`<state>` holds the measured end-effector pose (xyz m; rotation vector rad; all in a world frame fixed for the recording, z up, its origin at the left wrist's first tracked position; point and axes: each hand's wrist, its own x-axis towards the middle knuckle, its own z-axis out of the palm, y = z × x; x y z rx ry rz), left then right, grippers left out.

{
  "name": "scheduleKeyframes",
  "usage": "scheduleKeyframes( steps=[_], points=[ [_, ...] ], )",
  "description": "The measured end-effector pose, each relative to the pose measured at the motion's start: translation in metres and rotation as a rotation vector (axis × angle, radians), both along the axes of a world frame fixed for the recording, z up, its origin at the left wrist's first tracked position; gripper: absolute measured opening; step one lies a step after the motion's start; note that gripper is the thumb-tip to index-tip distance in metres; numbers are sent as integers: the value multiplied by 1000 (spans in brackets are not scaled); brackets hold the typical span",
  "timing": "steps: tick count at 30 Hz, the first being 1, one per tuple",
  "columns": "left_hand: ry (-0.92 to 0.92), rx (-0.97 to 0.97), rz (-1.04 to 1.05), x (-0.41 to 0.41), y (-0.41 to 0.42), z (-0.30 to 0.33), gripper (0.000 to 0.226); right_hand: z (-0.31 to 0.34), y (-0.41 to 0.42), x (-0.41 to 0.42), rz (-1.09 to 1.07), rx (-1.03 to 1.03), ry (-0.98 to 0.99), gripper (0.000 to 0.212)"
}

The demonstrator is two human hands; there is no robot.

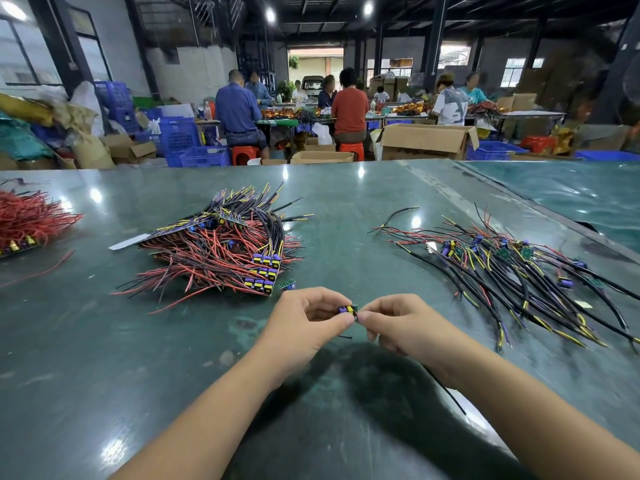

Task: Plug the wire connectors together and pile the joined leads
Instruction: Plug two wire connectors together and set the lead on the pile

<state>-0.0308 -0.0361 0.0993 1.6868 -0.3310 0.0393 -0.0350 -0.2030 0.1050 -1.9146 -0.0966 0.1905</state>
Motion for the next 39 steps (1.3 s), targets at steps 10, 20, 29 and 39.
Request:
scheduleKeyframes(
  steps=[10, 20, 29, 39],
  points=[
    [89, -72, -58, 2, 15, 4, 13, 10, -21, 4, 92, -132, -81, 18],
    [98, -50, 58, 9, 23, 3, 15, 11, -47, 13, -147, -320, -155, 19],
    [153, -75, 167, 18, 32, -2, 11, 18, -58, 9, -113, -122, -65, 14],
    [314, -265, 48, 18, 34, 0, 9, 32, -81, 10, 10, -41, -67, 6]
  ],
)
